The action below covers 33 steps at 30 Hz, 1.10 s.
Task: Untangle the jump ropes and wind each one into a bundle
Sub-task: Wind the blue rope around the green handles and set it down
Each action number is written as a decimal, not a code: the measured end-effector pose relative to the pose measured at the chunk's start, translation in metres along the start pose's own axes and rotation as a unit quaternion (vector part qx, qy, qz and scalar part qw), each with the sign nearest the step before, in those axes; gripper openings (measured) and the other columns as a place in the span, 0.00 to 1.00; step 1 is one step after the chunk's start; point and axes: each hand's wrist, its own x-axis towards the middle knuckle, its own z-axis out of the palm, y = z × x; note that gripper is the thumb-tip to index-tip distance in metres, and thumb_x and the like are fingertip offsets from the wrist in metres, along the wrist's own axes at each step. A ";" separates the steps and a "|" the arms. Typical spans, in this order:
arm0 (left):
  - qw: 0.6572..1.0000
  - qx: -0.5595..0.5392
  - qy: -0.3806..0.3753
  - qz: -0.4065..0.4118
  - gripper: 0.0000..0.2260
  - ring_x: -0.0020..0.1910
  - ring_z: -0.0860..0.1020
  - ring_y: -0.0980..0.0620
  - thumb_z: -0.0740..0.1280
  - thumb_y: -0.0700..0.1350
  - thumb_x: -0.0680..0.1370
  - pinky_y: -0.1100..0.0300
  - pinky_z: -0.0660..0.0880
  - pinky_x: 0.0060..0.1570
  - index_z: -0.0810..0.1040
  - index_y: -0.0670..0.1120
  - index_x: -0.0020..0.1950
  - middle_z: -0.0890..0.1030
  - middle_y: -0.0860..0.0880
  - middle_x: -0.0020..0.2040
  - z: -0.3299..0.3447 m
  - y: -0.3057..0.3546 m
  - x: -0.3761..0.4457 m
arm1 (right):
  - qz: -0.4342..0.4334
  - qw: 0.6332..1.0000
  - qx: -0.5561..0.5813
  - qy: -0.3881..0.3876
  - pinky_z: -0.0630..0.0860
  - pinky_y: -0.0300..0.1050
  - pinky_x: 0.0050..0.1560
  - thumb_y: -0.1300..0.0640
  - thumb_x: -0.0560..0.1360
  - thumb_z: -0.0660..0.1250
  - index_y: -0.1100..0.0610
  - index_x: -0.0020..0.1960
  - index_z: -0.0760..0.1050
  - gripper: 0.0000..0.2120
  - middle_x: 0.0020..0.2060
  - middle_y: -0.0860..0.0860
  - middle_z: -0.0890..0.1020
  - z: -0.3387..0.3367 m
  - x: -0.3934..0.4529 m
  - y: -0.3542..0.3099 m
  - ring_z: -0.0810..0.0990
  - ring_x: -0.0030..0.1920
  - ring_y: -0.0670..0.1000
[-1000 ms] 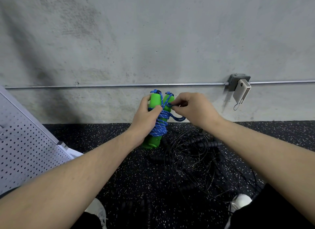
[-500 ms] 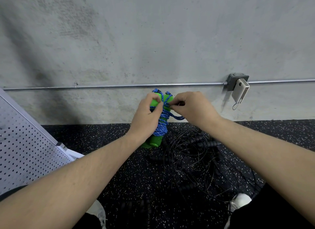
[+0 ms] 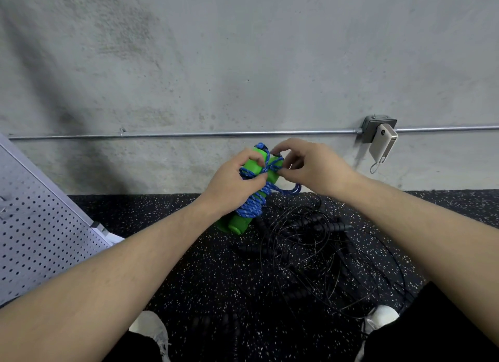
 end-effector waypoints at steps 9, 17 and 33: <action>0.998 0.022 -0.064 0.005 0.14 0.48 0.77 0.63 0.73 0.39 0.77 0.72 0.69 0.54 0.76 0.59 0.48 0.79 0.61 0.46 -0.003 0.004 -0.002 | 0.022 0.990 -0.111 -0.087 0.73 0.34 0.36 0.58 0.72 0.75 0.50 0.51 0.83 0.09 0.36 0.42 0.81 -0.008 0.001 -0.008 0.80 0.37 0.47; 0.994 0.076 -0.079 -0.013 0.18 0.57 0.72 0.69 0.74 0.45 0.77 0.80 0.62 0.54 0.73 0.68 0.54 0.73 0.57 0.61 0.003 0.009 -0.002 | 0.029 0.989 -0.111 -0.092 0.75 0.41 0.44 0.57 0.70 0.76 0.52 0.53 0.83 0.12 0.39 0.47 0.82 -0.011 -0.001 -0.004 0.80 0.41 0.48; 0.999 0.023 0.044 -0.020 0.08 0.53 0.76 0.59 0.72 0.46 0.78 0.61 0.71 0.56 0.78 0.57 0.42 0.79 0.54 0.52 0.007 0.009 0.000 | 0.016 0.997 0.077 -0.003 0.73 0.36 0.35 0.65 0.71 0.75 0.49 0.44 0.72 0.15 0.35 0.47 0.81 -0.001 -0.001 -0.004 0.74 0.30 0.41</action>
